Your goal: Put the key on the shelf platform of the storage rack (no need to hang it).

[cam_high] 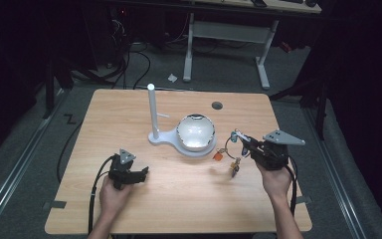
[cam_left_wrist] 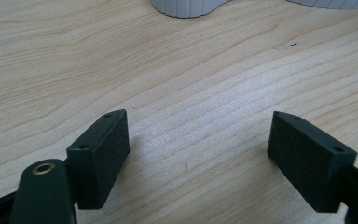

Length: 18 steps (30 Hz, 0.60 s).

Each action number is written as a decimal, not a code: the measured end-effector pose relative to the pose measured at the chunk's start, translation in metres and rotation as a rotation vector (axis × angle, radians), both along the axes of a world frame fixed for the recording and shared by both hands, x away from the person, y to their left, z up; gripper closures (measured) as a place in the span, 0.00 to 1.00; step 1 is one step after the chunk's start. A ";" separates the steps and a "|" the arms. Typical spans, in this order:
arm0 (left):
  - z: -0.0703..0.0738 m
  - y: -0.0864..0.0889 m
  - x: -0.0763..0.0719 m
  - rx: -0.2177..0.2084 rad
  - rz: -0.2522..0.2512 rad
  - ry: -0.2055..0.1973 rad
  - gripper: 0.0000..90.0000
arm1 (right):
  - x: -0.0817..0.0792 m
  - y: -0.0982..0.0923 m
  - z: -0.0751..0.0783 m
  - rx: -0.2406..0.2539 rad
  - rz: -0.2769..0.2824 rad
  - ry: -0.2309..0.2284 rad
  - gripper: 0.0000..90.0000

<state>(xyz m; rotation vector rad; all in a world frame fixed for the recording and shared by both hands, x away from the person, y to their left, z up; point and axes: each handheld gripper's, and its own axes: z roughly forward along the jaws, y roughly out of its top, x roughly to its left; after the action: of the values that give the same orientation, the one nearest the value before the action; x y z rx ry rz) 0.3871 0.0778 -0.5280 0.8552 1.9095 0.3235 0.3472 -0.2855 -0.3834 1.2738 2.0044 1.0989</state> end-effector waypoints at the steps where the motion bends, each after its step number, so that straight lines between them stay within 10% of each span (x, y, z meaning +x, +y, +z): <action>1: 0.000 0.000 0.000 0.000 -0.001 0.000 0.23 | 0.000 0.000 0.001 0.003 0.002 -0.004 0.86; 18: 0.000 0.000 0.000 0.000 0.000 0.000 0.23 | 0.008 0.013 0.032 0.036 0.079 -0.035 0.86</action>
<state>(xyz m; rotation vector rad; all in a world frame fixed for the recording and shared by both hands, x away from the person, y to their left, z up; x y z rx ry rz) 0.3871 0.0778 -0.5280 0.8554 1.9096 0.3237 0.3555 -0.2723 -0.3510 1.1942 2.0329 1.1915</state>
